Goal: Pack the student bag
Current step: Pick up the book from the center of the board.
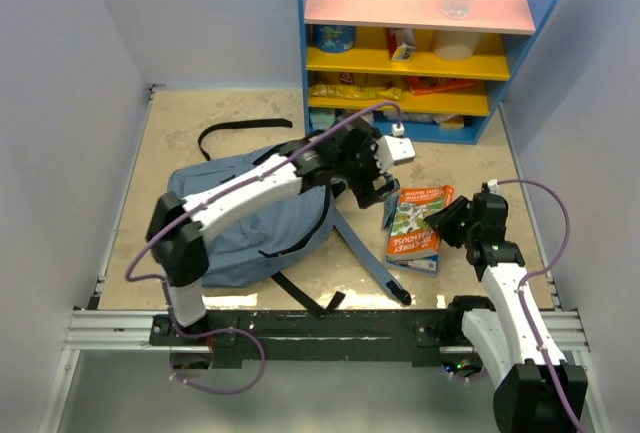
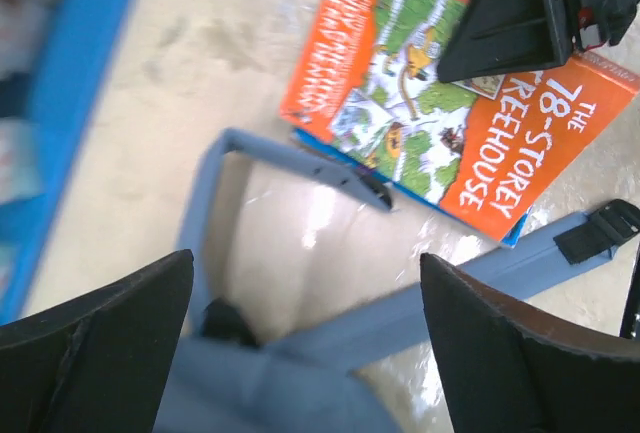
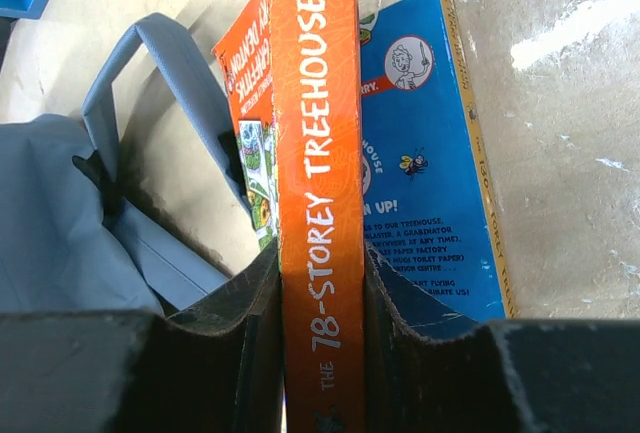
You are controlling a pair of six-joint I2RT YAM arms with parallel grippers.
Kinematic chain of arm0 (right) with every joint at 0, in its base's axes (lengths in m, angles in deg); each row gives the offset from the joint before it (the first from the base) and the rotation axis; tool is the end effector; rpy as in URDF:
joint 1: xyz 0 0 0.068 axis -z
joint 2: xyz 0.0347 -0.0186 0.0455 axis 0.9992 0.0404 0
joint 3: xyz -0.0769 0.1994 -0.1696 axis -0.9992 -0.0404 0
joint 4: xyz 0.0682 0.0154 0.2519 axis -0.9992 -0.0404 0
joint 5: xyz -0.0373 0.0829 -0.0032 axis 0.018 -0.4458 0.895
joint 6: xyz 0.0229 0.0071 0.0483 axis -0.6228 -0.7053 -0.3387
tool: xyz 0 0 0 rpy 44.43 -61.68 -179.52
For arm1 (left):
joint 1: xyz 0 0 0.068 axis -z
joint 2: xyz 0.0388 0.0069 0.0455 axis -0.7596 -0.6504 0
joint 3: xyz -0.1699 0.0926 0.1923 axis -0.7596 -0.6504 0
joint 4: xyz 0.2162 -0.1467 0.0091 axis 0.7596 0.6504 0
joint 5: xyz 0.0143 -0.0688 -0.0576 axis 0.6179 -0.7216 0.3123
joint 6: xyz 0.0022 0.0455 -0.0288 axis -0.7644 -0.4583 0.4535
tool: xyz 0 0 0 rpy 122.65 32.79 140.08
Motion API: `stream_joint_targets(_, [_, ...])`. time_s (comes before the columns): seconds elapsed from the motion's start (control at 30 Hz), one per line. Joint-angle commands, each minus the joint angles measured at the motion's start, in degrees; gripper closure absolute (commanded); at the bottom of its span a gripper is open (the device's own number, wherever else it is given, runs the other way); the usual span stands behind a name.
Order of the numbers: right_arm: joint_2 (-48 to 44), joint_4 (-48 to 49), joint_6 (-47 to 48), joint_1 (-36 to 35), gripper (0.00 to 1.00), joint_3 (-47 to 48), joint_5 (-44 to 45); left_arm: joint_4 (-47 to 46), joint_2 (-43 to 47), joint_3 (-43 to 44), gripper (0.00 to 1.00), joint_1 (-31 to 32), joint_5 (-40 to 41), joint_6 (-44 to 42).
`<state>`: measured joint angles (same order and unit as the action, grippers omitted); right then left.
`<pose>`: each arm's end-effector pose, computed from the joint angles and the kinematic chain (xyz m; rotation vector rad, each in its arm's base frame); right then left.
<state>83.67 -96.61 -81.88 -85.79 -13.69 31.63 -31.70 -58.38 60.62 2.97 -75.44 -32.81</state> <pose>0.1638 0.0001 0.2053 0.8153 2.1814 0.5499 0.2532 -0.3428 0.3207 1.3909 1.8076 -0.6134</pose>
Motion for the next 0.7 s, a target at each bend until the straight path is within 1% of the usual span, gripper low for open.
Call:
stream_joint_targets(0.0, [-0.4, 2.2, -0.3, -0.3, 0.91, -0.1, -3.1, 9.9, 10.5, -1.6, 0.0, 0.4, 10.7, -4.1])
stream_joint_targets(0.03, [-0.5, 2.8, -0.5, -0.3, 0.94, -0.4, -3.5, 11.1, 11.7, -5.2, 0.0, 0.5, 12.0, -4.7])
stream_joint_targets(0.07, [-0.5, 3.3, -1.0, -0.2, 0.95, -0.7, -3.9, 11.5, 12.8, -7.1, 0.0, 0.4, 13.2, -4.8])
stream_joint_targets(0.1, [-0.9, 3.5, -1.1, -0.2, 0.96, -0.6, -4.0, 11.4, 14.9, -8.8, 0.0, 0.4, 16.6, -4.8])
stream_joint_targets(0.23, [-1.6, 3.5, -0.9, -0.3, 0.97, -0.1, -4.6, 11.1, 18.2, -16.7, 0.0, 0.5, 20.0, -2.6])
stream_joint_targets(0.27, [-1.8, 3.3, -0.9, -0.3, 0.98, 0.1, -4.7, 10.6, 18.6, -17.7, 0.0, 0.7, 21.0, -2.3])
stream_joint_targets(0.3, [-1.9, 3.2, -0.8, -0.2, 0.98, 0.5, -4.8, 9.3, 18.7, -18.6, 0.0, 2.0, 25.0, -2.3])
stream_joint_targets(0.37, [-2.2, 3.0, -0.7, -0.2, 0.98, 0.9, -5.2, 8.0, 18.3, -20.7, 0.0, 3.3, 29.6, -2.7])
stream_joint_targets(0.5, [-3.0, 2.2, -0.8, -0.3, 0.98, 1.4, -5.4, 4.5, 16.6, -21.9, 0.0, 3.9, 38.0, -2.8])
stream_joint_targets(0.57, [-3.6, 1.7, -0.7, -0.3, 0.98, 1.4, -5.2, 5.0, 15.7, -21.2, 0.0, 3.9, 38.7, -2.1])
stream_joint_targets(0.67, [-3.8, 1.5, -0.8, -0.2, 0.99, 1.3, -5.1, 5.1, 15.8, -21.1, 0.0, 3.9, 36.1, -1.1])
